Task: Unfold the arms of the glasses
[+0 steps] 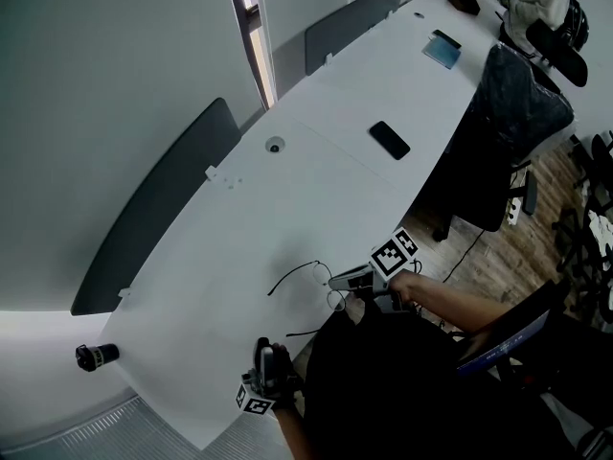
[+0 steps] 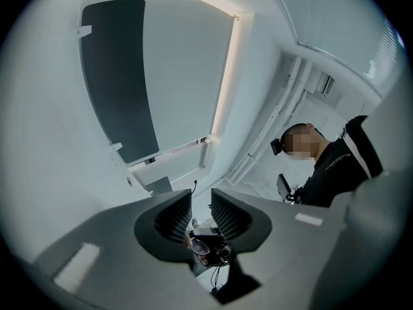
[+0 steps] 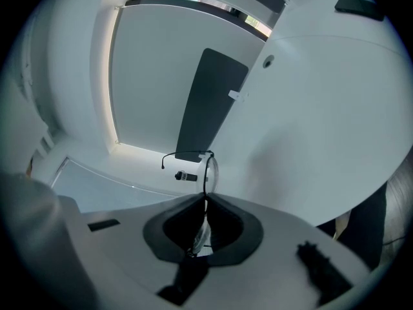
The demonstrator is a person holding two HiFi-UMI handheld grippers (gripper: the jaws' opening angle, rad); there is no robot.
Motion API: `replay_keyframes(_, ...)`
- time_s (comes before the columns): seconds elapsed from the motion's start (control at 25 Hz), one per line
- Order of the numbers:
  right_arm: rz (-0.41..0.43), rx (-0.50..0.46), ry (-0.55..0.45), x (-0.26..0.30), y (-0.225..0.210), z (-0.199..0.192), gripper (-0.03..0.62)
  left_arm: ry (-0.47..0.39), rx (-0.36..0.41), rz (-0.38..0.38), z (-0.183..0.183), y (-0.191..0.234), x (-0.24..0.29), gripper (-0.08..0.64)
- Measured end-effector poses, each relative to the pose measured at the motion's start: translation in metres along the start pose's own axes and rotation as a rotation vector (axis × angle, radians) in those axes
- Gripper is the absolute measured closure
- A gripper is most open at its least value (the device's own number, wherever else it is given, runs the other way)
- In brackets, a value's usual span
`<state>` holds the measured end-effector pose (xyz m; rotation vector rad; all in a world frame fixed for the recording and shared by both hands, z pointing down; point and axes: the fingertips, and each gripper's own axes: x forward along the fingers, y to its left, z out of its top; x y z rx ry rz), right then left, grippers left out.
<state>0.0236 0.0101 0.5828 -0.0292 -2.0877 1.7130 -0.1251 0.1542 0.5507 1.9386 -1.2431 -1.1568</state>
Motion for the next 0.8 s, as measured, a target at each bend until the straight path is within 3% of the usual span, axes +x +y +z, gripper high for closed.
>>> replay_keyframes(0.44,0.001,0.004,-0.013,-0.009,0.0,-0.006,0.574,0.031,-0.01,-0.02,-0.008,-0.008,0.006,0.48)
replay_keyframes(0.8,0.0,0.009,-0.014,-0.003,-0.005,0.001,0.574,0.113,-0.024,-0.034,-0.019,-0.002,0.019,0.48)
